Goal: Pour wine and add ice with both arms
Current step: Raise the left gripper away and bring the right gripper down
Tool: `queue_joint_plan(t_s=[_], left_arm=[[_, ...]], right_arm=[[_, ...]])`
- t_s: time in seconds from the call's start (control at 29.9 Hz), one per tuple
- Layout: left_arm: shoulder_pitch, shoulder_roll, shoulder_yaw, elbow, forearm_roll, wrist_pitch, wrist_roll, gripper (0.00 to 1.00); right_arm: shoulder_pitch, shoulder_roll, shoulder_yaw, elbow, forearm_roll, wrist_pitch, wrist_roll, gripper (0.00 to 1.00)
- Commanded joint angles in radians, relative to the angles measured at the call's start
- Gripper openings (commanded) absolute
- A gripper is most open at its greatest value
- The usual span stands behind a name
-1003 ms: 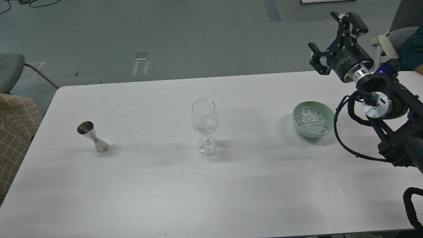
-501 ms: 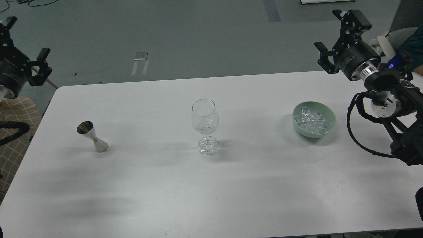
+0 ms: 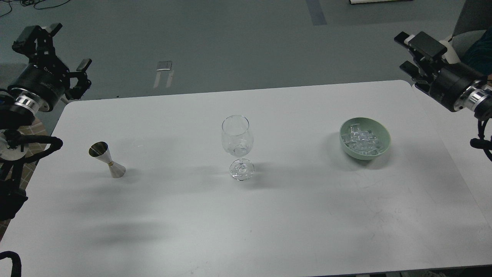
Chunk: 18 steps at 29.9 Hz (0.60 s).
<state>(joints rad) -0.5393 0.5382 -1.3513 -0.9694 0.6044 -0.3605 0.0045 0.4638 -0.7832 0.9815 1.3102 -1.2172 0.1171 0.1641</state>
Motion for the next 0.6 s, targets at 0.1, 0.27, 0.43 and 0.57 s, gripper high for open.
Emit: queue_joint_plan(t_s=[0.1, 0.27, 0.43, 0.57], left_arm=[[-0.001, -0.038, 0.001, 0.0, 0.011, 0.002, 0.0, 0.98], [-0.002, -0.075, 0.001, 0.0, 0.031, 0.002, 0.0, 0.98], [-0.002, -0.087, 0.0, -0.002, 0.029, 0.002, 0.0, 0.98], [-0.002, -0.087, 0.0, -0.002, 0.029, 0.002, -0.001, 0.98]], right_arm=[[-0.103, -0.01, -0.001, 0.001, -0.425, -0.187, 0.025, 1.0], [-0.155, 0.064, -0.001, -0.046, -0.611, -0.263, 0.026, 1.0], [-0.177, 0.165, -0.001, -0.135, -0.751, -0.3, 0.026, 1.0], [-0.169, 0.22, -0.026, -0.163, -0.775, -0.295, 0.026, 1.0]])
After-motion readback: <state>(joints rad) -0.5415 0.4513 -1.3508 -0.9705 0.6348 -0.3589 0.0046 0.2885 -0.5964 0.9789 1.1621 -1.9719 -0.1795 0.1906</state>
